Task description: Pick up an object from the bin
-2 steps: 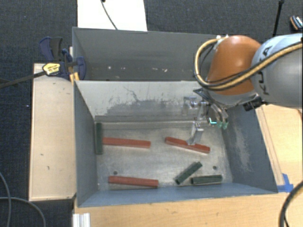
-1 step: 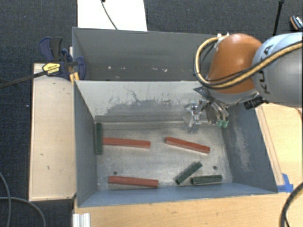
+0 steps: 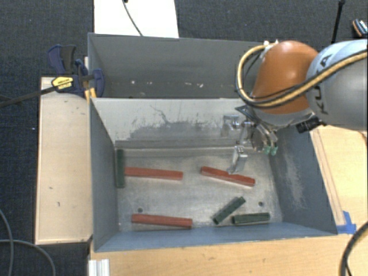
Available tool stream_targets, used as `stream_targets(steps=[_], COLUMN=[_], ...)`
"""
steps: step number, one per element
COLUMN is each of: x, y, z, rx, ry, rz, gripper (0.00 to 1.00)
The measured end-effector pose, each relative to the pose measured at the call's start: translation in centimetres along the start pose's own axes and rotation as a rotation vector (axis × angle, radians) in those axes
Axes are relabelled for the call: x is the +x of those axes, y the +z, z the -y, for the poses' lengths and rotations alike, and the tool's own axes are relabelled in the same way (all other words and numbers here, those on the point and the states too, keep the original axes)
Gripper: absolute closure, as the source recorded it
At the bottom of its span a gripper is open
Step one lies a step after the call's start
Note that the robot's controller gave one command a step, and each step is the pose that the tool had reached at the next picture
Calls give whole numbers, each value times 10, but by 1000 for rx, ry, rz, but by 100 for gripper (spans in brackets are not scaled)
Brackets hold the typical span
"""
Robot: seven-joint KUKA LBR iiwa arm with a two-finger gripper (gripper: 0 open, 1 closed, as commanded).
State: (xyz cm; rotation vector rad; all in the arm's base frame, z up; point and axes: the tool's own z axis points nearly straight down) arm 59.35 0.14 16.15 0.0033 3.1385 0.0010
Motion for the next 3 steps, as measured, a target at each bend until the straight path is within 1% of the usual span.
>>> stream_targets(steps=[1,2,3], x=[17,15,5], y=[94,91,-80], z=[48,46,29], rx=[1,1,0], ry=[176,172,194], rz=[-7,-1,9], gripper=[0,100,100])
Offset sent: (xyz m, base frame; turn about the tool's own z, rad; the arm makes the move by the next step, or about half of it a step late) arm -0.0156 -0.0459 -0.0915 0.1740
